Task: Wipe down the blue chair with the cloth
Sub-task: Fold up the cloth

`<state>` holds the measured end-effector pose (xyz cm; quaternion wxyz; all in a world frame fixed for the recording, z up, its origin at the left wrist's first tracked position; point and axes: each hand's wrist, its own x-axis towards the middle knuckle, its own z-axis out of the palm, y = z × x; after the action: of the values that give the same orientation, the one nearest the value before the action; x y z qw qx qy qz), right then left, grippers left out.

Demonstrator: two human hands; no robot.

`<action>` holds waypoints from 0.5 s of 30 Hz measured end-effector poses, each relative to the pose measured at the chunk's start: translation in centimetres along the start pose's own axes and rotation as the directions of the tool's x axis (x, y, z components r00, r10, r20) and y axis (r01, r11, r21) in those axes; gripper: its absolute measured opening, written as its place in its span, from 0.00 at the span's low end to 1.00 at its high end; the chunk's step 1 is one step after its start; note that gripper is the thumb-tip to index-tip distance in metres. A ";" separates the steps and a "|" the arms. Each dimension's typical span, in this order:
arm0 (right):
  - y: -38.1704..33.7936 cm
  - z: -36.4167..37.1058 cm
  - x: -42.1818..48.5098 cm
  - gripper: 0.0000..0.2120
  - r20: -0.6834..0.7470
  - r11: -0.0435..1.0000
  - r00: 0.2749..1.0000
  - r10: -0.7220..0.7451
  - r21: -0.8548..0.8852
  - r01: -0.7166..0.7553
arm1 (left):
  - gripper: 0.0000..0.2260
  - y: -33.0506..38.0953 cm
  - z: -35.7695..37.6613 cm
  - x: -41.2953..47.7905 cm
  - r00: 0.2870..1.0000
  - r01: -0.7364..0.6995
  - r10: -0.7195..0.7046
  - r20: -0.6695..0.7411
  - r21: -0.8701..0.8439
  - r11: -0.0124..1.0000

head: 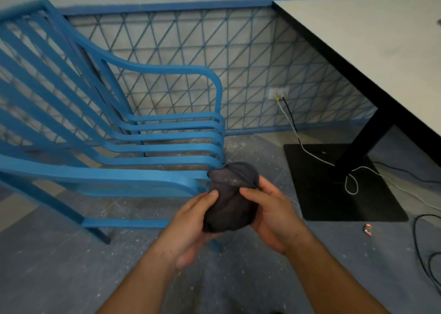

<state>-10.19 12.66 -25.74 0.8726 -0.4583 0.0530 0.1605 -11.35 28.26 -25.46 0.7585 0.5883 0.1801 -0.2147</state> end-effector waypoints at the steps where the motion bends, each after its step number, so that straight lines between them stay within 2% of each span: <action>1: -0.7 0.3 -0.3 0.19 0.005 1.000 1.000 -0.012 -0.003 0.012 | 0.15 0.6 0.2 -0.2 0.998 0.015 -0.011 0.068 -0.058 0.998; 4: -2.8 1.0 -0.4 0.16 -0.045 0.983 0.995 -0.087 -0.168 0.079 | 0.18 2.6 0.6 0.2 0.985 -0.049 0.064 0.160 -0.096 0.994; 8: -5.5 1.9 0.6 0.13 -0.105 0.855 0.976 -0.189 -0.507 0.111 | 0.17 5.5 0.8 1.3 0.965 -0.149 0.140 0.221 0.024 0.989; 11: -7.2 2.6 1.8 0.13 -0.122 0.709 0.951 -0.285 -0.694 0.124 | 0.18 8.1 1.1 2.4 0.946 -0.296 0.258 0.197 0.199 0.934; 13: -8.3 3.2 2.9 0.13 -0.112 0.562 0.912 -0.394 -0.814 0.143 | 0.23 10.1 1.5 3.3 0.921 -0.387 0.341 0.189 0.335 0.859; 15: -9.3 3.7 3.9 0.15 -0.085 0.467 0.885 -0.459 -0.870 0.158 | 0.31 12.0 1.8 4.4 0.896 -0.443 0.394 0.204 0.451 0.774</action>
<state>-3.65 11.67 -17.21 0.5349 -0.8418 0.0190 -0.0703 -1.20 28.61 -17.57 0.6221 0.7738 -0.0526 -0.1070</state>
